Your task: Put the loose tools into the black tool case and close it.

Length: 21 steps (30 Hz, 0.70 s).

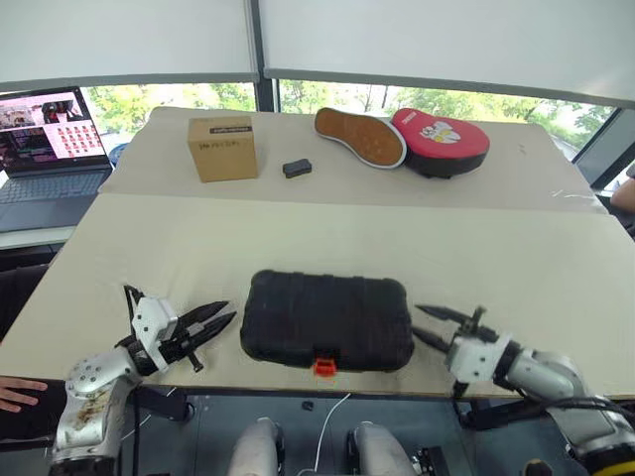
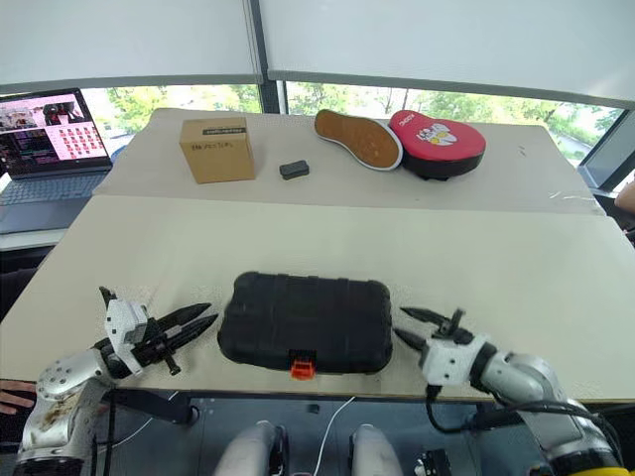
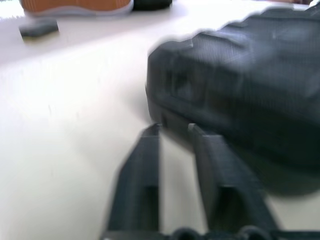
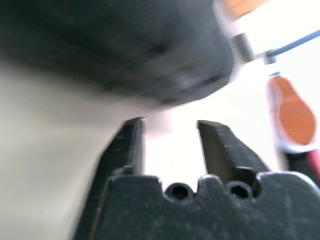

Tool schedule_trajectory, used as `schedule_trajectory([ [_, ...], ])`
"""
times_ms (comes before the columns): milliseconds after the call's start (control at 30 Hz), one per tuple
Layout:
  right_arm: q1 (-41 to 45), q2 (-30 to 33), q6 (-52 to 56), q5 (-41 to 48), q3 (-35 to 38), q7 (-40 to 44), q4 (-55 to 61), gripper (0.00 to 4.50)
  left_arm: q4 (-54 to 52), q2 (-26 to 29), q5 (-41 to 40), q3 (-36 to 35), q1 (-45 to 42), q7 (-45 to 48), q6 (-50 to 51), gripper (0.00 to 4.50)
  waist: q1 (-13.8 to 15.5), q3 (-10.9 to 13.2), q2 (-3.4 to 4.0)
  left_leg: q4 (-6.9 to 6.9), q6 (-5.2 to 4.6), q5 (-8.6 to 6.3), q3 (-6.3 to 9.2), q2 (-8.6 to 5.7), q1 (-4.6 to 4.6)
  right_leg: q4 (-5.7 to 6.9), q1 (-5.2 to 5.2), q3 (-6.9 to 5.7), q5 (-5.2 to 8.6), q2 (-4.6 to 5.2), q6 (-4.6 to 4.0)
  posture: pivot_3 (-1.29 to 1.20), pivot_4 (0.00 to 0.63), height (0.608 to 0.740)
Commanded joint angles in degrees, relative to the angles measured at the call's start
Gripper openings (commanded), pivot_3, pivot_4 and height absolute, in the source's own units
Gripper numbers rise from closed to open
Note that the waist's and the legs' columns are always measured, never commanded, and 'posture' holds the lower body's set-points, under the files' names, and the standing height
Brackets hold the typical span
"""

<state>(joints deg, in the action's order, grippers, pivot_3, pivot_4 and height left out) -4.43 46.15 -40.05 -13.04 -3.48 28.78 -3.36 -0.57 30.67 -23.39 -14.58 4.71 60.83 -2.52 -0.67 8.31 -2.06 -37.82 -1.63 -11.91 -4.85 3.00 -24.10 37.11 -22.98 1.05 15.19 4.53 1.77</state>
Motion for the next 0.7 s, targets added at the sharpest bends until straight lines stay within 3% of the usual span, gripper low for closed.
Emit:
schedule_trajectory([
  [33, -3.2, 3.3, 1.1, 9.6, 2.9, 4.8, 3.2, 2.94, -0.5, 4.3, -2.8, -2.5, -2.1, 1.0, 2.7, 2.15, 0.0, 0.0, -0.01, 0.00, 0.00, 0.00, 0.01, 0.01, 0.04, 0.00, 0.03, -0.01, 0.00, -0.02, 0.00, 0.00, 0.150, 0.740],
  [100, -8.0, 5.3, 7.5, 18.7, 4.2, 9.1, 7.3, 2.94, 1.8, 6.5, -2.9, -1.9, -5.7, 1.1, 4.7, 2.15, 0.2, 0.0, 0.00, 0.01, 0.00, 0.00, 0.04, 0.06, 0.05, -0.01, 0.08, -0.03, 0.00, -0.03, 0.00, 0.00, 0.150, 0.740],
  [133, -10.4, 6.4, 9.9, 22.4, 4.9, 11.0, 10.0, 2.36, 4.1, 7.6, -2.6, -0.9, -8.9, 1.6, 6.1, 2.21, 0.6, 0.0, 0.04, 0.01, 0.00, 0.00, 0.05, 0.06, 0.05, -0.02, 0.09, -0.06, 0.01, -0.01, 0.00, 0.00, 0.150, 0.740],
  [167, -12.5, 7.3, 12.2, 25.3, 5.5, 12.8, 12.5, 2.17, 6.1, 8.4, -2.0, 0.0, -12.0, 1.6, 7.2, 2.21, 1.0, 0.0, 0.05, 0.01, 0.00, 0.00, 0.05, 0.05, 0.05, -0.03, 0.12, -0.07, 0.01, 0.01, 0.00, 0.00, 0.150, 0.740],
  [267, -16.9, 9.1, 18.3, 29.4, 4.7, 16.8, 19.0, 1.10, 11.5, 8.9, 0.3, 3.2, -20.0, 2.2, 8.4, 1.45, 1.3, 0.0, 0.02, -0.02, 0.00, 0.00, 0.07, 0.04, 0.09, -0.05, 0.23, -0.16, 0.00, -0.01, 0.00, 0.00, 0.150, 0.740],
  [367, -18.3, 8.6, 28.3, 32.6, 2.1, 18.1, 25.2, 0.03, 17.8, 8.1, 3.7, 6.9, -27.9, 2.8, 6.4, 0.20, 1.3, 0.0, 0.00, -0.01, -0.04, -0.04, 0.07, -0.02, 0.34, -0.17, 0.59, -0.16, 0.01, -0.03, 0.02, 0.00, 0.150, 0.740],
  [400, -18.1, 8.3, 30.8, 32.3, 1.2, 18.2, 26.5, 0.00, 19.7, 7.9, 4.7, 8.0, -29.8, 3.2, 5.9, 0.01, 1.2, 0.0, 0.00, -0.01, -0.04, -0.04, 0.07, -0.01, 0.34, -0.18, 0.57, -0.16, 0.01, -0.05, 0.02, 0.00, 0.150, 0.740],
  [533, -13.9, 5.1, 37.6, 26.7, -4.4, 17.4, 28.3, 0.00, 29.7, 5.2, 9.6, 13.4, -38.5, 4.6, 2.3, 0.01, 1.1, 0.0, -0.05, -0.01, -0.04, -0.05, 0.03, -0.02, 0.31, -0.17, 0.53, -0.18, 0.01, -0.11, 0.02, 0.00, 0.150, 0.740],
  [700, -7.0, 1.2, 44.3, 21.2, -8.4, 16.0, 27.6, 0.00, 39.1, 0.9, 13.4, 18.0, -43.1, 7.4, -2.1, 0.01, 0.9, 0.0, -0.25, -0.02, -0.04, -0.05, -0.14, -0.06, 0.27, -0.20, 0.52, -0.18, 0.02, -0.12, 0.03, 0.00, 0.150, 0.740],
])
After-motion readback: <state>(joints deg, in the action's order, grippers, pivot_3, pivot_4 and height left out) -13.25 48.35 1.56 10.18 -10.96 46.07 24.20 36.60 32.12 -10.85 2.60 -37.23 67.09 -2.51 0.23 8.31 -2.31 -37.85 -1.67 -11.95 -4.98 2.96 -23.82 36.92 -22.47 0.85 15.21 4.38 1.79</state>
